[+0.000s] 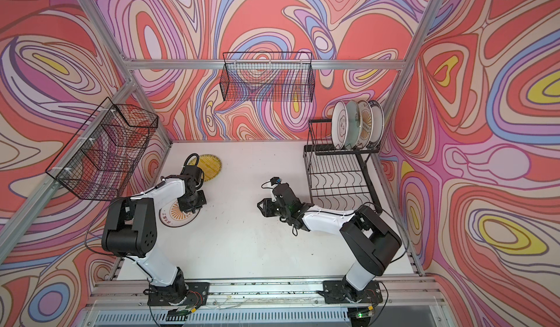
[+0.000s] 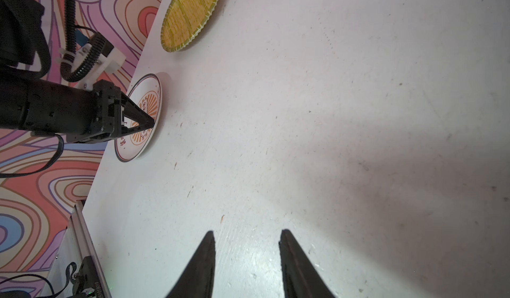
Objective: Load plates into a dish rack
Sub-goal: Move the plate at the center of the table.
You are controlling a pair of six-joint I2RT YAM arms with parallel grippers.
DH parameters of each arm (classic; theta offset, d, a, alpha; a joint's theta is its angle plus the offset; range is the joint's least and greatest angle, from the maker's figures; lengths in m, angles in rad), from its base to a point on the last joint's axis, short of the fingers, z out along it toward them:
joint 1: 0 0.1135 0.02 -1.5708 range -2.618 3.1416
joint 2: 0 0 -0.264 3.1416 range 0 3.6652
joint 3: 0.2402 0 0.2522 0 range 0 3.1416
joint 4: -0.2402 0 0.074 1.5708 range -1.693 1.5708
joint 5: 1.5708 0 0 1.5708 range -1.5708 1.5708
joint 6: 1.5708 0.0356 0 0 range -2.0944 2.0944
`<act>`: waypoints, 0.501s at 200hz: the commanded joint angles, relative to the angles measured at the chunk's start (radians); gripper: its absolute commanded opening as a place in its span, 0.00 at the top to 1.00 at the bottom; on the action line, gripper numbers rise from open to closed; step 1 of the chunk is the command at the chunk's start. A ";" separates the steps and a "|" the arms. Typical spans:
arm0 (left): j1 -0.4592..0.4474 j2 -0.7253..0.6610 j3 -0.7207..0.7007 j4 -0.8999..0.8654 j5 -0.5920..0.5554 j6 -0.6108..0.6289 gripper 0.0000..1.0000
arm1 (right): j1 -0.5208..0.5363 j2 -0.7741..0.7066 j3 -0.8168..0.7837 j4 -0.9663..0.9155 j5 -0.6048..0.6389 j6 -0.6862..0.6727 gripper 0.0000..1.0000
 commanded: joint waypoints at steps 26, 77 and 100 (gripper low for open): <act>0.006 -0.034 -0.043 0.022 0.092 0.013 0.79 | 0.005 -0.030 0.006 -0.025 0.022 -0.018 0.61; 0.003 -0.040 -0.061 0.063 0.183 0.008 0.80 | 0.004 -0.040 0.008 -0.039 0.041 -0.028 0.61; -0.016 -0.041 -0.069 0.083 0.212 0.002 0.80 | 0.005 -0.042 0.011 -0.046 0.051 -0.033 0.61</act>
